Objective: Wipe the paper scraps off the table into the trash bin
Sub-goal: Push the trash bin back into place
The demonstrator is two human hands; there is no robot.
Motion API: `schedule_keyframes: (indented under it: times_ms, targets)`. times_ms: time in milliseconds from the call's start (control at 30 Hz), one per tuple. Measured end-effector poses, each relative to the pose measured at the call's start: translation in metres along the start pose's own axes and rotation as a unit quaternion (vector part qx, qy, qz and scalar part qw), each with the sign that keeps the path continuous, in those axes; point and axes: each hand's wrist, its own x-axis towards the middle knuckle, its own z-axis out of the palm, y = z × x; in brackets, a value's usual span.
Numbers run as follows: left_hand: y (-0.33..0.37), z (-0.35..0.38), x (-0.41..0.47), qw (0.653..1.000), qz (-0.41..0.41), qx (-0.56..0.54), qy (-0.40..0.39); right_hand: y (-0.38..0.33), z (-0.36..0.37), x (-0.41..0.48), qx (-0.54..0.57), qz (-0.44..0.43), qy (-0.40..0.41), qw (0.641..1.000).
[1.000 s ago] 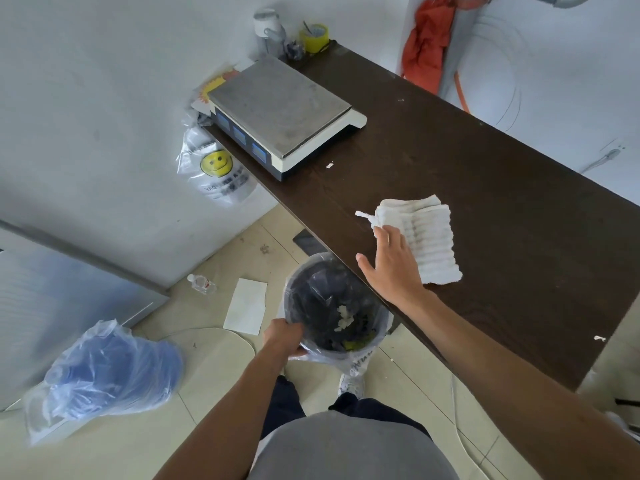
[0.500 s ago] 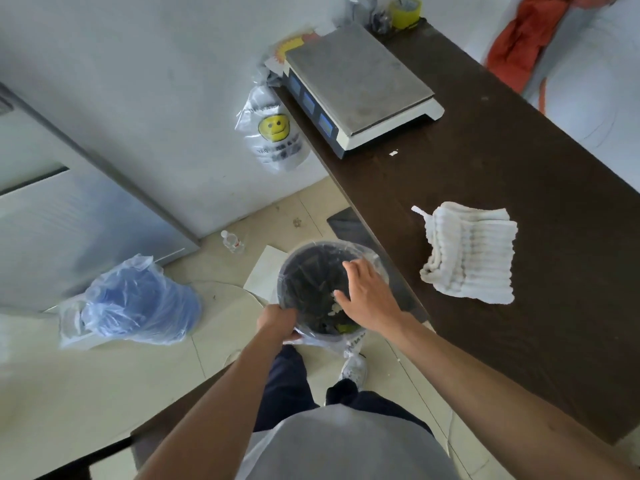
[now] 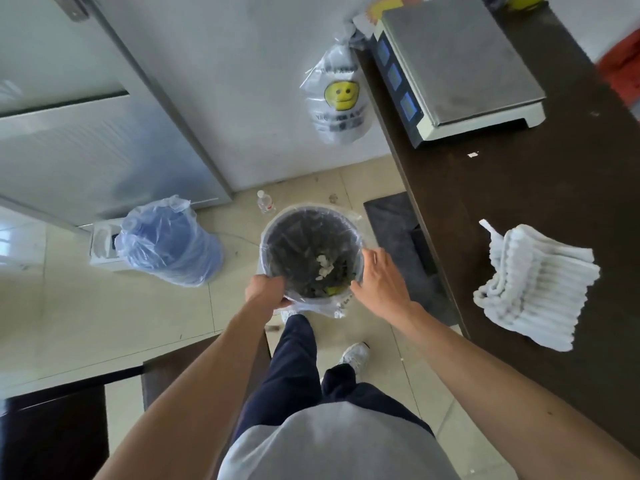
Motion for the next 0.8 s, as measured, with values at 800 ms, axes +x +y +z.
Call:
schedule_keyframes:
  times_ms: [800]
  targets:
    - [0.068,0.019,0.242,0.995,-0.047,-0.055,-0.063,0.022,0.144,0.249,0.291,0.334,-0.119,0.889]
